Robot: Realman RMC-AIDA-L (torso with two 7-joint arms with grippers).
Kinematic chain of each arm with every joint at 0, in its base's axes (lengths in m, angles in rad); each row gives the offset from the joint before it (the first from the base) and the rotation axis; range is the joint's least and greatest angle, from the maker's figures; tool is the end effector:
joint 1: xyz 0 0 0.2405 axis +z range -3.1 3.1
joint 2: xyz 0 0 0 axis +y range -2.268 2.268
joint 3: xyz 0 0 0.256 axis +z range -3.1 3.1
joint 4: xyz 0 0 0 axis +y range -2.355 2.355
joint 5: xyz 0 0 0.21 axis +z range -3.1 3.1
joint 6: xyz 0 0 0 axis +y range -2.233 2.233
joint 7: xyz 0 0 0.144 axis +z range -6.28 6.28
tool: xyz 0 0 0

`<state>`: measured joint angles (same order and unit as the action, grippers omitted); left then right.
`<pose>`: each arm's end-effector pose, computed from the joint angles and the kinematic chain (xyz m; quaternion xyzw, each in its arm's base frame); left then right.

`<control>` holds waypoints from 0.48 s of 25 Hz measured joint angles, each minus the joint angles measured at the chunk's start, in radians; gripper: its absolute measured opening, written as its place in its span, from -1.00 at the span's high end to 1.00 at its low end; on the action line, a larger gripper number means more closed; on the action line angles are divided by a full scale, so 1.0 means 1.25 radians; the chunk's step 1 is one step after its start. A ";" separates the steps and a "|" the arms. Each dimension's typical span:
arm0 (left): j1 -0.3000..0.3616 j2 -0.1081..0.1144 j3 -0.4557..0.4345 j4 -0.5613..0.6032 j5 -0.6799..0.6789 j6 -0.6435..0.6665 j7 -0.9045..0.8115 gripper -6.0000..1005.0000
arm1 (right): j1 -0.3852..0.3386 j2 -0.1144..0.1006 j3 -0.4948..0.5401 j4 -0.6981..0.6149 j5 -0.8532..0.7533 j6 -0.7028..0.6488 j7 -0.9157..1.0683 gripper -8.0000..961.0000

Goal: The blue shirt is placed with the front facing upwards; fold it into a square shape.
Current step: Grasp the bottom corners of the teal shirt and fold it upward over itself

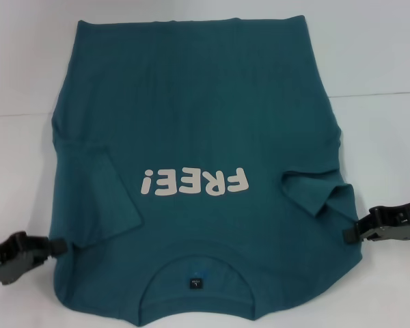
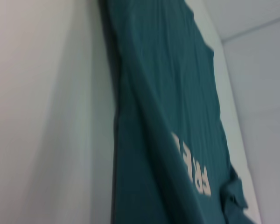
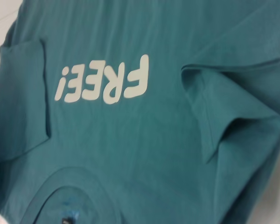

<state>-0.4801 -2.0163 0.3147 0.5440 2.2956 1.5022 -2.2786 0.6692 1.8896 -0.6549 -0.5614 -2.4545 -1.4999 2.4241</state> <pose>-0.3421 0.3047 0.0256 -0.6555 -0.6991 -0.2680 0.0994 0.3108 0.3560 0.0481 -0.7541 0.6478 0.0462 0.0977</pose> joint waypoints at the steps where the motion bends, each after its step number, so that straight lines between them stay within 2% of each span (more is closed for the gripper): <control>1: -0.003 0.001 0.003 0.002 0.015 0.009 -0.002 0.98 | -0.001 -0.002 0.000 -0.004 0.000 -0.012 -0.001 0.89; 5: -0.004 0.003 0.004 0.021 0.060 0.039 -0.013 0.98 | -0.014 -0.003 -0.002 -0.040 0.000 -0.064 -0.001 0.89; 12: 0.035 0.004 0.004 0.075 0.082 0.117 -0.019 0.98 | -0.045 -0.007 -0.003 -0.097 -0.010 -0.159 -0.012 0.88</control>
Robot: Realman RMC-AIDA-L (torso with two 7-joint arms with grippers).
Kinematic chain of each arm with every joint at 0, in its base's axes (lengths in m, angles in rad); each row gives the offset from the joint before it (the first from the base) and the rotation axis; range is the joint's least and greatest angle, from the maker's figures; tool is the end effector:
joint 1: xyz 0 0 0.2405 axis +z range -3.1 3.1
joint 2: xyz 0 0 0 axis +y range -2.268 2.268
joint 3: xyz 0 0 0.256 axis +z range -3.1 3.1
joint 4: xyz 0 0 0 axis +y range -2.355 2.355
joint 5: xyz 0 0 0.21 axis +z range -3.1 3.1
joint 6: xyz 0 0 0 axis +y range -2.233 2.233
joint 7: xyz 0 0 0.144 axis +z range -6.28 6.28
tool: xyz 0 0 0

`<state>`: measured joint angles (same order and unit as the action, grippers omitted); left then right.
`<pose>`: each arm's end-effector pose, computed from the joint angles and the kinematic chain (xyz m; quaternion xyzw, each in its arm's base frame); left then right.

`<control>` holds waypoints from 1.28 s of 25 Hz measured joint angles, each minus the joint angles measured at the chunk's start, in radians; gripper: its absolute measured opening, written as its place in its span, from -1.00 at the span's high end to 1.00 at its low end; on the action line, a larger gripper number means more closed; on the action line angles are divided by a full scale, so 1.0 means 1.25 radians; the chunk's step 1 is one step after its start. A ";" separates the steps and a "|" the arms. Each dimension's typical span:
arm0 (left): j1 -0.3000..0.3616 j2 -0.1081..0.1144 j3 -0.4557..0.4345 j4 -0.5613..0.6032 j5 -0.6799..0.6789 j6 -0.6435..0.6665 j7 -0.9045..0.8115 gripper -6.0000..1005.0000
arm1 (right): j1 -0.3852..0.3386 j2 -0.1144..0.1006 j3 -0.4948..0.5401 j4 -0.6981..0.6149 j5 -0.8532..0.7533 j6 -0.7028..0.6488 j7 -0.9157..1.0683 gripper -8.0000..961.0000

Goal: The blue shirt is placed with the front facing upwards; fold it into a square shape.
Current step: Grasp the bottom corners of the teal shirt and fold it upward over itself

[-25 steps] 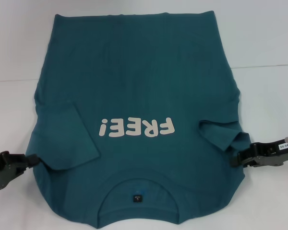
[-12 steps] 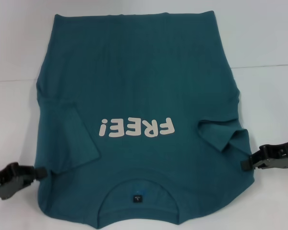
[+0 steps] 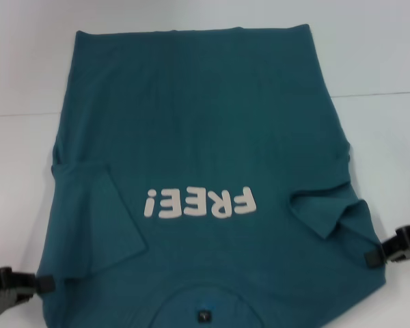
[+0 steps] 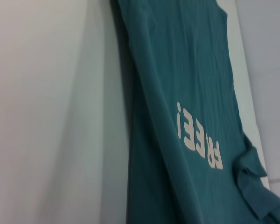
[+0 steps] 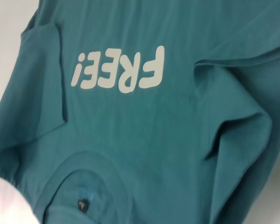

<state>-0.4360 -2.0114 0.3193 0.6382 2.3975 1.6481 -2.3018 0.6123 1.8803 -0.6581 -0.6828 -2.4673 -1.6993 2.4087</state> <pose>-0.3495 0.2764 0.0376 -0.6722 -0.7048 -0.2163 0.0685 0.3108 0.3301 0.0697 -0.7693 0.6362 0.0231 0.0537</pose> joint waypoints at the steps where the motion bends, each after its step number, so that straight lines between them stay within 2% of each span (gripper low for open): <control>1: 0.004 0.000 0.000 0.008 0.009 0.015 0.000 0.98 | -0.009 0.000 -0.001 -0.010 -0.007 -0.033 -0.012 0.88; 6: 0.018 -0.002 0.003 0.043 0.064 0.102 0.010 0.98 | -0.024 0.000 -0.002 -0.021 -0.051 -0.088 -0.036 0.88; 10: 0.033 -0.007 0.009 0.059 0.091 0.146 0.021 0.98 | -0.037 0.008 -0.004 -0.042 -0.089 -0.134 -0.062 0.87; 20: 0.064 -0.021 0.012 0.071 0.153 0.223 0.066 0.98 | -0.047 0.019 -0.010 -0.054 -0.170 -0.167 -0.111 0.86; 27: -0.008 -0.012 0.005 0.029 0.133 0.206 0.065 0.98 | -0.029 0.020 0.016 -0.048 -0.061 -0.156 -0.123 0.86; 32: -0.089 0.005 0.000 -0.031 0.093 0.098 0.014 0.98 | -0.015 0.020 0.054 -0.047 0.000 -0.060 -0.062 0.85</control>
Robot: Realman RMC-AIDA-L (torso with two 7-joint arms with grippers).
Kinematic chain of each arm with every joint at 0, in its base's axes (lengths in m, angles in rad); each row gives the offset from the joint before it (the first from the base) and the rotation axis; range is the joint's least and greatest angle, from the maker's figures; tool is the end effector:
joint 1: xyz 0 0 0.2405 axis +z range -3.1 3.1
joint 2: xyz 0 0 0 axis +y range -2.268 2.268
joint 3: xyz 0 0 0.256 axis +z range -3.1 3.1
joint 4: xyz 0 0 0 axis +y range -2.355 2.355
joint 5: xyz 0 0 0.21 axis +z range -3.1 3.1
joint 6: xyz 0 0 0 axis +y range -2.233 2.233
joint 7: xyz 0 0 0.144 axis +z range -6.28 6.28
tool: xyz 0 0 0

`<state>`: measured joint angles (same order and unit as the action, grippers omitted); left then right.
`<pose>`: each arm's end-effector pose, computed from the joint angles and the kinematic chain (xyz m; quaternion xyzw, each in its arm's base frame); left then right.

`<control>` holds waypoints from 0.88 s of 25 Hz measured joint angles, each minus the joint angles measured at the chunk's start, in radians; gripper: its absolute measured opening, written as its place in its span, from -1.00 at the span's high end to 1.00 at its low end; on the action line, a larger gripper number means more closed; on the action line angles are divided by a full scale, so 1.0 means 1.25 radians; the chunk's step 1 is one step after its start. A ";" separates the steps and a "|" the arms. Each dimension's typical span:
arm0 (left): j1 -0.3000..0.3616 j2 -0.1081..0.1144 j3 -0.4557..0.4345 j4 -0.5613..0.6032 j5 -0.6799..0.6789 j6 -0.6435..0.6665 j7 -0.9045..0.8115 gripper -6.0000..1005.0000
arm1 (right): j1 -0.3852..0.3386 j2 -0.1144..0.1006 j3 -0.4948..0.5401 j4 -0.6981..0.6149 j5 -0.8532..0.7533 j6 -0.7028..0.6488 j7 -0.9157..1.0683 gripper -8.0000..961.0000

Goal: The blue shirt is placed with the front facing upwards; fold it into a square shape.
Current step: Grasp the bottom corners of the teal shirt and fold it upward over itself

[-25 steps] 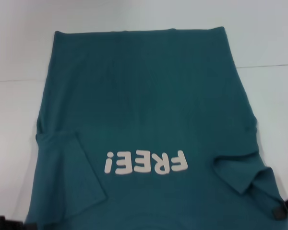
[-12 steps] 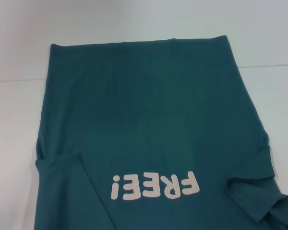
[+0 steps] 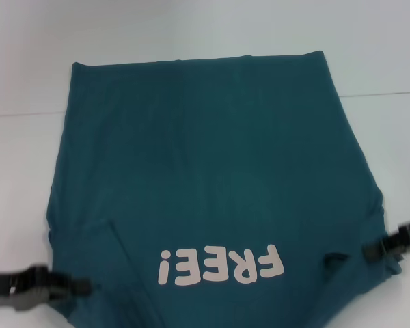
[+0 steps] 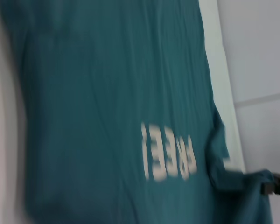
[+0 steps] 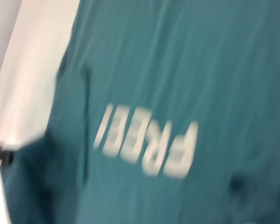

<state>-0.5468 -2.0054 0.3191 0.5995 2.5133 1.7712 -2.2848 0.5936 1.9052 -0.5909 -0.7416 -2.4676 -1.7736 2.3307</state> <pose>-0.3154 0.2871 0.0259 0.7210 0.6723 0.1669 0.0196 0.3055 0.3219 0.0741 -0.7913 0.6082 0.0486 0.0402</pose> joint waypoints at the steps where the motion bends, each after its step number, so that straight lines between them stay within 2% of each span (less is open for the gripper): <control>1: -0.013 0.000 0.001 -0.005 -0.006 -0.031 -0.012 0.98 | 0.001 0.001 0.007 0.000 0.010 0.027 0.012 0.85; 7: -0.088 -0.004 0.001 -0.040 -0.019 -0.208 -0.057 0.98 | 0.010 0.014 0.018 0.002 0.067 0.193 0.061 0.84; 9: -0.125 -0.002 0.003 -0.067 -0.024 -0.282 -0.067 0.98 | 0.033 0.029 0.010 0.003 0.066 0.266 0.070 0.84; 17: -0.175 -0.004 0.005 -0.068 -0.058 -0.388 -0.086 0.98 | 0.073 0.046 0.006 0.003 0.062 0.383 0.086 0.83; 22: -0.194 0.007 0.006 -0.068 -0.090 -0.417 -0.097 0.98 | 0.081 0.049 0.005 0.004 0.062 0.434 0.089 0.83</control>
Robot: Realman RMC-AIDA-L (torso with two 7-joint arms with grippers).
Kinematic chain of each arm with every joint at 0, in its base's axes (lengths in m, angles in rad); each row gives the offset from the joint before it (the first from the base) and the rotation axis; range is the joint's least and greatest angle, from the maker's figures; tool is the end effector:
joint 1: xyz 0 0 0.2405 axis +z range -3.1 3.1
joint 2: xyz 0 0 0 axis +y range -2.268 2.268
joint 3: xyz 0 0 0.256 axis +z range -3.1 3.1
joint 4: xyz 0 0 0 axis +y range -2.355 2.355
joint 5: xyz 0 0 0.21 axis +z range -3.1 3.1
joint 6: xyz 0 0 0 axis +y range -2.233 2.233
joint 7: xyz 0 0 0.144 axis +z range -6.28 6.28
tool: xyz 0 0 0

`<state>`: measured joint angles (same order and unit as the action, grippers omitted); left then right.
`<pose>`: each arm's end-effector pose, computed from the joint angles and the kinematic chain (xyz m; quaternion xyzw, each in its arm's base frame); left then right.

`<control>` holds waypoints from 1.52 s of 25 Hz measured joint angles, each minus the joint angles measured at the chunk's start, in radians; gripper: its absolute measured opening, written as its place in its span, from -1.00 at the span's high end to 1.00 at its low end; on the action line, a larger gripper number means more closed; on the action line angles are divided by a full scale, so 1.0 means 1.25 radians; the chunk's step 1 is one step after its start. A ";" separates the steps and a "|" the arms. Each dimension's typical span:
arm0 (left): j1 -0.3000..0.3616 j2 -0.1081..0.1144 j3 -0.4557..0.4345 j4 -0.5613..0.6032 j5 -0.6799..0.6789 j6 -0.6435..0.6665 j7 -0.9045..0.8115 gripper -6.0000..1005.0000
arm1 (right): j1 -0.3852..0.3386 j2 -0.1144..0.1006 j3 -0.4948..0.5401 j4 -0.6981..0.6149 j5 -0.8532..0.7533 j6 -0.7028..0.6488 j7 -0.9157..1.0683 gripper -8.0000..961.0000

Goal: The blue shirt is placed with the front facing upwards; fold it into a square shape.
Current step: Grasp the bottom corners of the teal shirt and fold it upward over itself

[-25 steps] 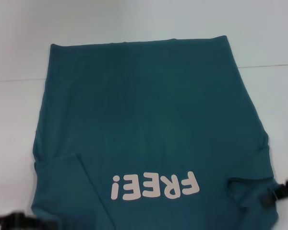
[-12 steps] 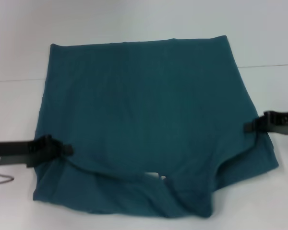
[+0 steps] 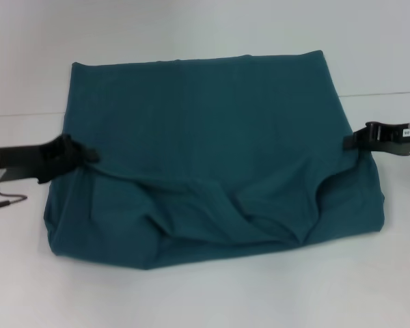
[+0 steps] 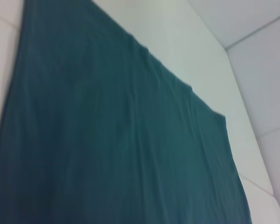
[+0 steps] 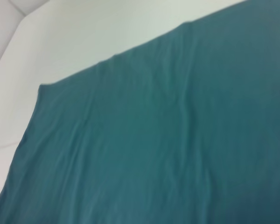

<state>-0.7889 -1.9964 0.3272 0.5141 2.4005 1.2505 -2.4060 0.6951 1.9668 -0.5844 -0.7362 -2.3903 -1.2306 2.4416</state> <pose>-0.2700 0.4131 0.0281 -0.6955 -0.6587 -0.2366 0.1624 0.2888 0.4132 0.0719 -0.7400 0.6028 0.1521 0.2569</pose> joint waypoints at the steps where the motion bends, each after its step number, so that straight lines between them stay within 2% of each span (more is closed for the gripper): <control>1: -0.005 0.003 0.001 0.000 -0.002 -0.013 -0.004 0.98 | 0.003 0.001 0.000 0.003 0.001 0.012 0.000 0.83; 5: -0.020 0.004 0.007 -0.002 -0.003 -0.059 -0.007 0.98 | 0.023 0.002 0.000 0.033 0.002 0.054 -0.002 0.82; 12: -0.056 0.000 0.050 -0.034 -0.004 -0.146 -0.002 0.98 | 0.076 -0.019 -0.061 0.102 0.001 0.092 -0.002 0.82; 25: -0.071 -0.001 0.054 -0.034 -0.010 -0.223 -0.001 0.98 | 0.118 -0.014 -0.137 0.110 -0.007 0.224 -0.002 0.81; 38: -0.093 0.000 0.054 -0.032 -0.011 -0.258 -0.001 0.98 | 0.158 -0.012 -0.152 0.125 -0.052 0.288 -0.002 0.79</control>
<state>-0.9052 -1.9959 0.3943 0.4740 2.3866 0.9275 -2.4067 0.8928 1.9514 -0.7749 -0.5800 -2.4547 -0.8712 2.4387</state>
